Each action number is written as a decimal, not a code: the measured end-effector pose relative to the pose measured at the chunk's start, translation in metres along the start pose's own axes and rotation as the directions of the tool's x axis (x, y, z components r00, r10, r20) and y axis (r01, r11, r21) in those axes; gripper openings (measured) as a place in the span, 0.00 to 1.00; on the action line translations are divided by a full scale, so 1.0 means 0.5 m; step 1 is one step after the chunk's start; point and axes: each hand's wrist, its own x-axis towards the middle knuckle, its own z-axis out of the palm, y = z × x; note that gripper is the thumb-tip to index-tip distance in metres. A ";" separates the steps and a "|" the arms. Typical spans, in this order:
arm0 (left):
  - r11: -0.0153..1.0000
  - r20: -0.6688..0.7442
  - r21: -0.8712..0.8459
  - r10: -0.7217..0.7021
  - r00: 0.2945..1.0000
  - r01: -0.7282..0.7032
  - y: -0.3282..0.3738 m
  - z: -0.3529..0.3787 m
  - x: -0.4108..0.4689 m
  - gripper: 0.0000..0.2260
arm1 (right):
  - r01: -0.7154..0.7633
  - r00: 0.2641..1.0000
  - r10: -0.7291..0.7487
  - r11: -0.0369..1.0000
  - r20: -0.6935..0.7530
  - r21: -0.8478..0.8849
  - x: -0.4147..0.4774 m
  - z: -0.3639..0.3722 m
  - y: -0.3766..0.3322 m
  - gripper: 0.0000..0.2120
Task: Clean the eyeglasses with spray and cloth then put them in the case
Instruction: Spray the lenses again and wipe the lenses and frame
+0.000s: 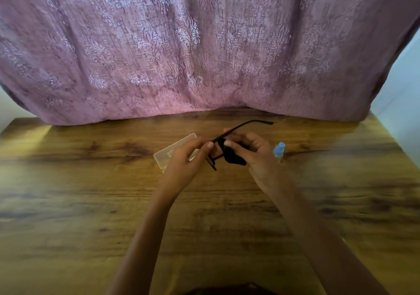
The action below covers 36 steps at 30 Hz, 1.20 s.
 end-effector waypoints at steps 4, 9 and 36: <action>0.991 -0.074 0.132 0.039 0.996 -0.029 0.005 0.001 0.010 0.07 | 0.064 0.998 -0.064 0.991 0.005 -0.119 -0.016 -0.014 0.009 0.18; 0.965 -0.057 0.254 0.077 0.995 -0.060 0.011 0.005 0.015 0.06 | 0.285 0.956 -0.292 0.900 0.031 -0.328 -0.030 -0.015 -0.014 0.13; 0.919 0.007 0.313 0.249 0.968 -0.239 0.024 0.009 0.007 0.05 | 0.501 0.808 -0.416 0.115 0.416 -0.858 0.012 -0.015 -0.038 0.16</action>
